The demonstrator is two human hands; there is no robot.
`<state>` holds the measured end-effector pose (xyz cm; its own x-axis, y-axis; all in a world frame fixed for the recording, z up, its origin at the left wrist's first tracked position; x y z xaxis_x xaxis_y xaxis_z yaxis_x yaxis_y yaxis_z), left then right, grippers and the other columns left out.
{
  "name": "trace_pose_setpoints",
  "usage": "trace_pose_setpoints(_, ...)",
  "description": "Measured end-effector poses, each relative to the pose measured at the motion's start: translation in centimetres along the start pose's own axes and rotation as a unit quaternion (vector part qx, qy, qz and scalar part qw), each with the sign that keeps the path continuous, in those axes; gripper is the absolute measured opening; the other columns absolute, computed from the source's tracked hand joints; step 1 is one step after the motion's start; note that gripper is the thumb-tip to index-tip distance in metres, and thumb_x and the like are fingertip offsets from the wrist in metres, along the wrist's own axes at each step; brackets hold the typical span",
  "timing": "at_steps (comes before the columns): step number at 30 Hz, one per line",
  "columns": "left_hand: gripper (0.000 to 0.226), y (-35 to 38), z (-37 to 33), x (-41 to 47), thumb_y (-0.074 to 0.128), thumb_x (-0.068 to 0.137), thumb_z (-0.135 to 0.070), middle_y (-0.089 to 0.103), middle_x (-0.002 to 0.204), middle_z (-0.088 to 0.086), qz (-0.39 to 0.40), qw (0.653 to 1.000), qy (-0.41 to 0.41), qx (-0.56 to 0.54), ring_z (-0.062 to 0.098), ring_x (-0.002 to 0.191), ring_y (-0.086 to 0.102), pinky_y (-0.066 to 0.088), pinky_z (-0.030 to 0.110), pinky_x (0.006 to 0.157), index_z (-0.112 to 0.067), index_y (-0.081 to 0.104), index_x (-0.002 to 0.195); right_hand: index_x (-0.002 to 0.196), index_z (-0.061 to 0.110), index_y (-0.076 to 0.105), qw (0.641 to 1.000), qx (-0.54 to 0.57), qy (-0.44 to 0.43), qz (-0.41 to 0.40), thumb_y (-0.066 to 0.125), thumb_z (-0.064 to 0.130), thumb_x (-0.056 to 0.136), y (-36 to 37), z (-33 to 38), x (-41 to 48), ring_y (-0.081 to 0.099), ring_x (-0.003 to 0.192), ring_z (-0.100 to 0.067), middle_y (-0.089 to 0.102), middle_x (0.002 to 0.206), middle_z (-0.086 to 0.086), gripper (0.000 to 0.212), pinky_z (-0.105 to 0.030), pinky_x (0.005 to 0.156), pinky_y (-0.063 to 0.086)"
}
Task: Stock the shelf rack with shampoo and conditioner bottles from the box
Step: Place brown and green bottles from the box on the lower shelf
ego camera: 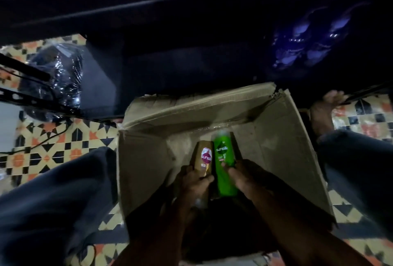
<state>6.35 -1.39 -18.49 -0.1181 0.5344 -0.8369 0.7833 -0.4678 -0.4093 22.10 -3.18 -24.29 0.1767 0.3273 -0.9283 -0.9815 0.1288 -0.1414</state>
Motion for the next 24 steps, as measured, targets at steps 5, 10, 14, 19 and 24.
trace_pose_setpoints(5,0.039,-3.9,-1.5,-4.7,0.092,0.069,-0.02,0.077,0.082,0.009,0.023,0.991,0.073,-0.112,0.03,0.078,0.076,0.063,0.05,0.071,-0.016,0.07,0.101,0.138,-0.002,0.053,0.995,0.104,0.005,0.013,0.064,0.025,0.098,-2.4,2.2,-4.7,0.059,0.073,-0.023,0.063,0.094,-0.013,0.049,-0.034,0.062,0.046)
trace_pose_setpoints(10,0.049,-7.9,-6.1,-10.6,0.089,0.066,0.005,0.068,0.086,0.003,0.004,0.971,0.204,-0.121,-0.006,0.061,0.062,0.047,0.01,0.057,-0.017,0.058,0.098,0.104,-0.003,0.065,0.986,0.105,-0.129,-0.013,0.06,0.027,0.1,-5.0,7.5,-16.3,0.062,0.055,-0.017,0.064,0.076,-0.011,0.031,-0.021,0.046,0.048)
trace_pose_setpoints(14,0.06,-12.6,-8.3,-17.1,0.085,0.06,-0.008,0.066,0.086,0.001,0.0,0.941,0.296,-0.163,0.004,0.067,0.062,0.051,0.016,0.058,-0.01,0.051,0.109,0.102,0.014,0.071,0.96,0.087,-0.267,-0.011,0.067,0.06,0.082,-5.4,9.7,-25.6,0.072,0.077,-0.022,0.075,0.078,0.0,0.05,-0.036,0.075,0.059)
trace_pose_setpoints(19,0.067,-19.2,-10.2,-22.9,0.081,0.05,-0.035,0.072,0.095,0.006,-0.056,0.894,0.401,-0.191,0.013,0.08,0.069,0.06,0.039,0.071,-0.02,0.057,0.11,0.109,0.036,0.069,0.902,0.065,-0.427,-0.026,0.067,0.083,0.066,-4.6,12.7,-33.9,0.072,0.09,-0.017,0.075,0.095,0.005,0.063,-0.045,0.089,0.057)
trace_pose_setpoints(24,0.071,-26.7,-13.9,-26.1,0.081,0.053,-0.031,0.07,0.096,0.024,-0.116,0.847,0.454,-0.25,0.027,0.07,0.068,0.057,0.036,0.058,-0.014,0.053,0.115,0.105,0.036,0.061,0.822,0.062,-0.563,-0.053,0.061,0.069,0.075,-2.2,20.3,-40.9,0.067,0.08,-0.004,0.07,0.087,0.015,0.044,-0.038,0.081,0.053)
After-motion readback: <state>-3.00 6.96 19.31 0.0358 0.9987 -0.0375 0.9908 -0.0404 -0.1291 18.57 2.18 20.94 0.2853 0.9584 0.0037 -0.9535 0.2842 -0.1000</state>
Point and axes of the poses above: each hand's wrist, its own x-axis towards the middle knuckle, its own y-axis out of the palm, z = x × y, the point moved 2 cm from there along x, towards the middle knuckle
